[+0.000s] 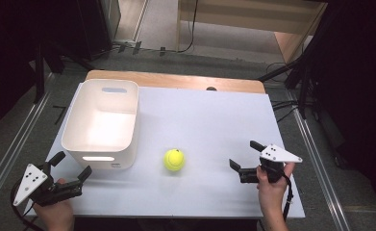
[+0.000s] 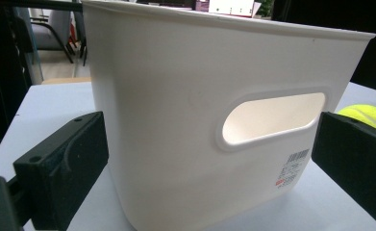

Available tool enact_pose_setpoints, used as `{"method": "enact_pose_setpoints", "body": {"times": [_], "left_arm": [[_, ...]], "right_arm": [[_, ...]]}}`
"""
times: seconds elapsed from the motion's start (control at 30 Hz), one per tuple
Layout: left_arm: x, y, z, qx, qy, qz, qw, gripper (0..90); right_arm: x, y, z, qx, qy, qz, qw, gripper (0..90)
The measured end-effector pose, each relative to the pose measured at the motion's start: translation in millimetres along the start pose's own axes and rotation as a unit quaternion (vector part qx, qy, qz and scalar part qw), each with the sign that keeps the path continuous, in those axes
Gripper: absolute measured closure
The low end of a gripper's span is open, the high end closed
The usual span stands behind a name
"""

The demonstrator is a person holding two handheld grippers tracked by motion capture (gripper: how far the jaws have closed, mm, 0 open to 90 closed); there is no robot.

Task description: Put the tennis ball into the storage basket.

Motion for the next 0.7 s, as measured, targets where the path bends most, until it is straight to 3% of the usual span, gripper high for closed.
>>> {"method": "enact_pose_setpoints", "body": {"times": [0.7], "left_arm": [[-0.2,0.2,-0.1,0.001,-0.001,0.002,1.0,0.0]], "right_arm": [[-21.0,20.7,-32.3,-0.025,0.043,0.025,0.9985,0.0]]}}
Point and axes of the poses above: each handheld gripper's, and its own axes: z roughly backward along the jaws, y roughly out of its top, x roughly to its right, the point moved 7 cm from there along -z, roughly forward along the jaws, and after that the axes turned 8 degrees about x, right-handed, at the moved point
